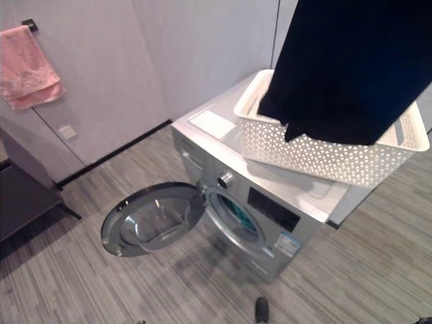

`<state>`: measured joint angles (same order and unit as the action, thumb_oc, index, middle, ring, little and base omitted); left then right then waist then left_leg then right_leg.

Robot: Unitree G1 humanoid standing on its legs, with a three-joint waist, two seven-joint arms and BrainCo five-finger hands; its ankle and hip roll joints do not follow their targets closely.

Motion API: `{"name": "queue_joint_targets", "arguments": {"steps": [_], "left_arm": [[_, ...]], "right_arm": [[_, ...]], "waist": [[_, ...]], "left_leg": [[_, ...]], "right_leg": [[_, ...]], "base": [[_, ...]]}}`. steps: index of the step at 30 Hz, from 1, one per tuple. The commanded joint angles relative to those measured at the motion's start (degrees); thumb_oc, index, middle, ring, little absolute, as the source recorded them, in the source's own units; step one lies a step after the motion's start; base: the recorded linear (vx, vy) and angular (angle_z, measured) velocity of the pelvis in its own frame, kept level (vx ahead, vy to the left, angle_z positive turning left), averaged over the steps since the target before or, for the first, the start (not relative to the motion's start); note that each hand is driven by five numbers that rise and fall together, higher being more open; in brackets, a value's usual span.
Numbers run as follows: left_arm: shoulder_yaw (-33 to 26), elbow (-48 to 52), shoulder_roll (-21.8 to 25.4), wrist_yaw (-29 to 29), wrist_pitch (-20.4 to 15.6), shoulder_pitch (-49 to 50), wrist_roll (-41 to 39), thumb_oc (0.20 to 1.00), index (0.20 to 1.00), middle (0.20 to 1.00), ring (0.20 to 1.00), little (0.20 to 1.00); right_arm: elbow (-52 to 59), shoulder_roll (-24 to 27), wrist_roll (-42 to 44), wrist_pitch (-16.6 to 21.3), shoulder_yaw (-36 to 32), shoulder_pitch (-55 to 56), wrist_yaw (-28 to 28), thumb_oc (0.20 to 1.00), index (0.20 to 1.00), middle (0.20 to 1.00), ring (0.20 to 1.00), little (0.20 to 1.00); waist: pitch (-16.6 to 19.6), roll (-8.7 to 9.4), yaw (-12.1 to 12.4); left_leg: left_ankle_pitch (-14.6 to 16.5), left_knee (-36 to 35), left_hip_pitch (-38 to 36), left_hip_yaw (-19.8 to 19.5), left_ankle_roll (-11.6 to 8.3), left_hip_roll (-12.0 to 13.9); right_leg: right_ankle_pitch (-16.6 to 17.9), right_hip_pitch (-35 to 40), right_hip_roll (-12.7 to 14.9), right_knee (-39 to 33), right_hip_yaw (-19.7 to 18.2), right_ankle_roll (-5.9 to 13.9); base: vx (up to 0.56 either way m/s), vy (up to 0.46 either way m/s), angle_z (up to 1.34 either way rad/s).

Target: Grab the laundry basket,head to the washer,open it,put in the laundry and shut it.

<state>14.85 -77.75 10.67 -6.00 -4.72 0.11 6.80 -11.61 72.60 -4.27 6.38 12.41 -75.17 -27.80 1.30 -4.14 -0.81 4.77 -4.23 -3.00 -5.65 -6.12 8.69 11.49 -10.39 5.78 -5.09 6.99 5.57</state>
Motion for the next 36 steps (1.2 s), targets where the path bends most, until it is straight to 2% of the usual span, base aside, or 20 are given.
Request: {"name": "queue_joint_targets", "arguments": {"steps": [1,3,6,8,12,13,14,15,16,19,21,25,28,29,30,32,36], "left_arm": [[0.91,-5.35,4.29,-1.12,0.56,-2.04,1.74,1.000,1.000,1.000,1.000,1.000],[0.39,-5.10,3.63,-1.15,0.64,-2.24,2.27,1.000,1.000,1.000,1.000,1.000],[0.44,-5.00,3.86,-1.16,0.66,-2.19,2.40,1.000,1.000,1.000,1.000,1.000],[-0.01,-4.62,3.06,-1.04,0.75,-2.40,3.08,1.000,1.000,1.000,1.000,1.000],[0.21,-4.61,3.35,-1.03,0.75,-2.33,3.07,1.000,1.000,1.000,1.000,1.000],[-0.58,-4.23,1.92,-0.82,0.71,-2.71,3.85,1.000,1.000,1.000,1.000,1.000],[-0.84,-4.06,1.71,-0.49,0.67,-2.63,4.68,1.000,1.000,1.000,1.000,1.000],[-0.77,-3.86,1.64,-0.30,0.58,-2.58,5.03,1.000,1.000,1.000,1.000,1.000],[-0.72,-3.85,1.72,-0.30,0.58,-2.51,5.04,1.000,1.000,1.000,1.000,1.000],[-1.55,-3.69,1.25,0.01,0.27,-2.50,5.67,1.000,1.000,1.000,1.000,1.000],[-1.72,-3.70,1.17,0.06,0.19,-2.52,5.61,1.000,1.000,1.000,1.000,1.000],[-2.99,-3.67,1.28,0.69,-0.08,-2.30,5.48,1.000,1.000,1.000,1.000,1.000],[-3.45,-3.71,1.53,0.99,-0.36,-2.27,5.62,1.000,1.000,1.000,1.000,1.000],[-4.23,-3.37,1.93,1.00,-0.76,-2.11,5.51,1.000,1.000,1.000,1.000,1.000],[-4.22,-3.35,1.94,1.00,-0.76,-2.06,5.51,1.000,1.000,1.000,1.000,1.000],[-4.69,-2.31,2.13,0.54,-1.63,-2.31,4.92,1.000,1.000,1.000,1.000,1.000],[-5.08,1.35,2.80,-0.44,-3.95,-2.55,2.91,1.000,1.000,1.000,1.000,1.000]], "right_arm": [[-1.21,-1.62,-0.64,1.00,-4.19,1.51,-1.90,0.200,0.200,0.200,0.200,0.200],[4.38,-3.44,-1.43,1.50,-7.78,6.42,-0.99,0.200,0.200,0.200,0.200,0.200],[7.44,-4.51,-2.11,1.34,-11.40,10.74,-0.47,0.200,0.200,0.200,0.200,0.200],[14.41,-8.15,-3.13,2.24,-16.46,18.77,1.21,0.200,0.200,0.200,0.200,0.200],[14.87,-8.27,-3.18,2.14,-17.43,19.81,1.32,0.200,0.200,0.200,0.200,0.200],[19.21,-12.99,-3.36,3.76,-18.68,25.48,3.49,0.200,0.200,0.200,0.200,0.200],[25.27,-18.65,-2.84,4.66,-21.49,33.71,6.97,0.200,0.200,0.200,0.200,0.200],[28.66,-21.74,-1.72,5.48,-22.50,38.09,9.24,0.200,0.200,0.200,0.200,0.200],[28.89,-21.87,-1.73,5.41,-22.72,38.39,9.33,0.200,0.200,0.200,0.200,0.200],[34.05,-25.70,1.64,7.02,-22.64,44.87,14.38,0.200,0.200,0.200,0.200,0.200],[35.03,-26.65,2.62,7.52,-22.49,46.35,15.27,0.200,0.200,0.200,0.200,0.200],[38.62,-29.40,7.86,8.30,-21.79,53.83,20.90,0.200,0.200,0.200,0.200,0.200],[40.09,-30.15,11.40,9.00,-20.24,56.18,24.16,0.200,0.200,0.200,0.200,0.200],[41.70,-30.44,15.58,9.68,-17.09,59.06,28.66,0.200,0.200,0.200,0.200,0.200],[41.74,-30.46,15.66,9.68,-17.14,59.13,28.76,0.200,0.200,0.200,0.200,0.200],[42.54,-30.59,21.15,9.61,-12.73,62.62,33.01,0.200,0.200,0.200,0.200,0.200],[42.80,-30.10,23.82,9.48,-10.14,66.25,35.60,0.200,0.200,0.200,0.200,0.200]], "waist": [[2.46,7.19,0.46],[2.31,6.77,0.21],[2.38,7.13,0.21],[2.23,6.77,-0.15],[2.30,7.04,0.04],[1.64,6.19,-0.48],[1.64,6.39,-0.79],[1.64,6.56,-0.82],[1.69,6.64,-0.78],[1.50,6.40,-1.45],[1.44,6.34,-1.60],[1.14,5.88,-2.53],[0.95,5.77,-3.07],[0.72,5.74,-3.38],[0.76,5.75,-3.38],[0.50,5.86,-3.50],[0.23,5.87,-3.28]], "left_leg": [[-0.55,-0.77,-2.51,0.40,1.45,-0.03],[-0.47,-0.77,-2.65,0.64,1.63,-0.27],[-0.42,-0.77,-2.69,0.69,1.66,-0.27],[-0.34,-0.77,-2.62,0.88,1.75,-0.37],[-0.27,-0.77,-2.68,0.91,1.75,-0.33],[-0.72,-0.77,-2.39,1.14,1.78,-0.62],[-0.75,-0.77,-2.44,1.43,1.83,-0.51],[-0.78,-0.77,-2.46,1.66,1.81,-0.52],[-0.78,-0.77,-2.47,1.67,1.81,-0.51],[-0.88,-0.77,-2.56,2.19,1.71,-0.46],[-0.96,-0.77,-2.58,2.31,1.65,-0.43],[-0.65,-0.77,-2.93,2.94,1.40,-0.03],[-0.80,-0.77,-2.89,3.36,1.32,0.15],[-1.02,-0.77,-2.94,3.83,1.23,0.14],[-1.02,-0.77,-2.93,3.83,1.23,0.14],[-1.33,-0.77,-2.93,4.09,1.10,0.16],[-1.61,-0.77,-2.77,3.88,0.99,0.17]], "right_leg": [[-6.40,4.80,3.82,0.56,-4.34,4.46],[-6.34,4.80,3.89,0.55,-4.52,4.42],[-6.33,4.82,3.92,0.58,-4.52,4.41],[-6.29,4.60,4.05,0.66,-4.69,4.39],[-6.34,4.66,4.01,0.64,-4.70,4.39],[-5.90,4.22,4.09,0.75,-4.88,4.25],[-5.88,4.13,4.07,0.87,-4.94,4.21],[-5.87,4.02,4.06,0.93,-5.14,4.16],[-5.88,4.02,4.05,0.94,-5.15,4.16],[-5.86,3.83,3.97,1.04,-5.48,4.14],[-5.84,3.74,3.94,1.07,-5.52,4.15],[-6.09,3.79,3.59,0.92,-5.69,4.27],[-5.98,3.42,3.52,0.97,-6.03,4.33],[-5.83,3.15,3.48,0.96,-6.32,4.35],[-5.84,3.14,3.48,0.97,-6.33,4.35],[-5.73,3.06,3.55,1.04,-6.31,4.39],[-5.76,3.16,3.73,1.13,-5.89,4.45]], "base": [[0.00,0.011,-0.04],[0.00,0.000,0.00],[0.00,0.008,-0.06],[0.00,0.000,0.00],[-0.01,-0.001,-0.02],[-0.06,-0.014,0.01],[-0.07,-0.019,-0.07],[-0.02,-0.012,-0.08],[-0.01,-0.008,-0.09],[0.00,-0.010,-0.09],[0.00,0.000,0.02],[-0.01,-0.005,0.00],[0.00,0.000,-0.03],[-0.02,0.000,-0.19],[-0.03,0.004,-0.20],[-0.01,0.001,-0.06],[-0.01,0.004,0.02]]}}
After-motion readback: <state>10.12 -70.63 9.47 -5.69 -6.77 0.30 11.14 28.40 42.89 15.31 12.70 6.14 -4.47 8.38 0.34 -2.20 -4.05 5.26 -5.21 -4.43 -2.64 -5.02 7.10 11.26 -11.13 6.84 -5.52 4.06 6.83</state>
